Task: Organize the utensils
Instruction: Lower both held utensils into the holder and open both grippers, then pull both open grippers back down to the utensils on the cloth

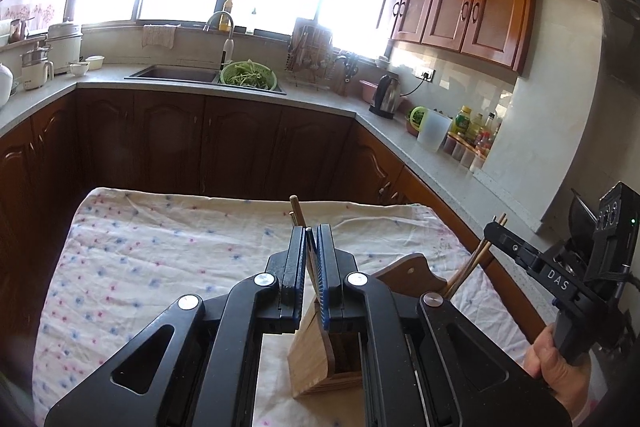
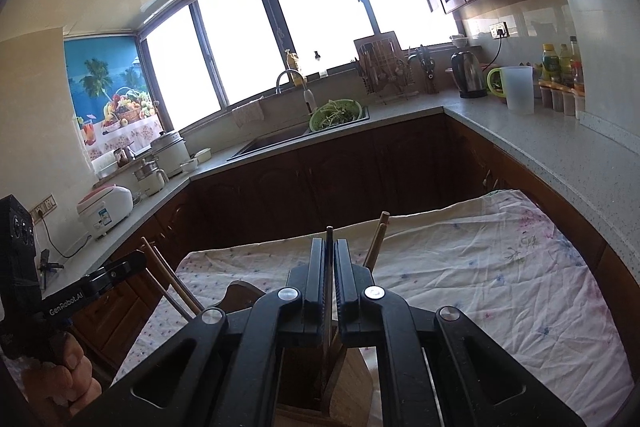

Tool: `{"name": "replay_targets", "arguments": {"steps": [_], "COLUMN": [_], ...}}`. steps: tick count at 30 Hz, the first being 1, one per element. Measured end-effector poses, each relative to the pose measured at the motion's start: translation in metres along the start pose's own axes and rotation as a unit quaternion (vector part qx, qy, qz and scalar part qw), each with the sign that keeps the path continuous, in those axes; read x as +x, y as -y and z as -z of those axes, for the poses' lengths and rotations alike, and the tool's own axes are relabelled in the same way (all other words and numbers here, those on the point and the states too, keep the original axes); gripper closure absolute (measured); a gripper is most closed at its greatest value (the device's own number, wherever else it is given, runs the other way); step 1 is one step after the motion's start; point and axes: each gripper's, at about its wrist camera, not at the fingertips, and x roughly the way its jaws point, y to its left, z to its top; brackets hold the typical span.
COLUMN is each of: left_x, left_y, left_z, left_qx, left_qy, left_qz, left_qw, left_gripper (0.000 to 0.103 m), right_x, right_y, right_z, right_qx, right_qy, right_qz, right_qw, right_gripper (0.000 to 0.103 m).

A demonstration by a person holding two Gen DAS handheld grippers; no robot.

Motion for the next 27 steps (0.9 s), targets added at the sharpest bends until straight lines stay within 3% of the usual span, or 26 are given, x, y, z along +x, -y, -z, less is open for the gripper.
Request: {"name": "replay_targets", "arguments": {"steps": [2, 3, 4, 5, 7, 11, 12, 15, 27], "left_x": [-0.001, -0.003, -0.007, -0.011, -0.020, -0.037, -0.043, -0.059, -0.110], "left_y": [-0.002, -0.002, -0.004, -0.005, -0.008, -0.013, -0.014, -0.020, -0.026], "left_z": [0.001, 0.002, 0.003, 0.005, 0.009, 0.018, 0.022, 0.035, 0.100], "left_qx": [-0.006, -0.009, -0.014, -0.019, -0.025, -0.030, -0.032, -0.038, -0.057], "left_qy": [-0.007, -0.010, -0.010, -0.007, -0.002, -0.005, -0.002, -0.002, -0.039], "left_qz": [0.001, 0.002, 0.000, -0.001, -0.007, -0.027, -0.035, -0.050, -0.066], "left_qw": [1.0000, 0.9999, 0.9999, 0.9998, 0.9996, 0.9992, 0.9989, 0.9980, 0.9955], "left_gripper": [0.092, 0.084, 0.069, 0.060, 0.039, 0.024, 0.018, 0.010, 0.010], "right_x": [-0.002, -0.005, -0.009, -0.013, -0.024, -0.049, -0.054, -0.070, -0.114], "right_y": [0.000, 0.000, 0.000, 0.000, -0.001, -0.004, -0.004, 0.000, 0.008], "right_z": [-0.001, -0.001, -0.001, -0.001, -0.001, 0.000, 0.000, 0.008, 0.063], "right_qx": [0.000, 0.001, 0.003, 0.005, 0.009, 0.004, 0.006, 0.015, 0.030], "right_qy": [0.003, 0.004, 0.007, 0.011, 0.023, 0.045, 0.047, 0.050, 0.005], "right_qz": [-0.001, -0.004, -0.006, -0.009, -0.019, -0.020, -0.020, -0.024, -0.023], "right_qw": [1.000, 1.000, 1.000, 1.000, 1.000, 0.999, 0.999, 0.998, 0.999], "right_gripper": [0.093, 0.091, 0.083, 0.075, 0.046, 0.019, 0.003, 0.000, 0.000]}}
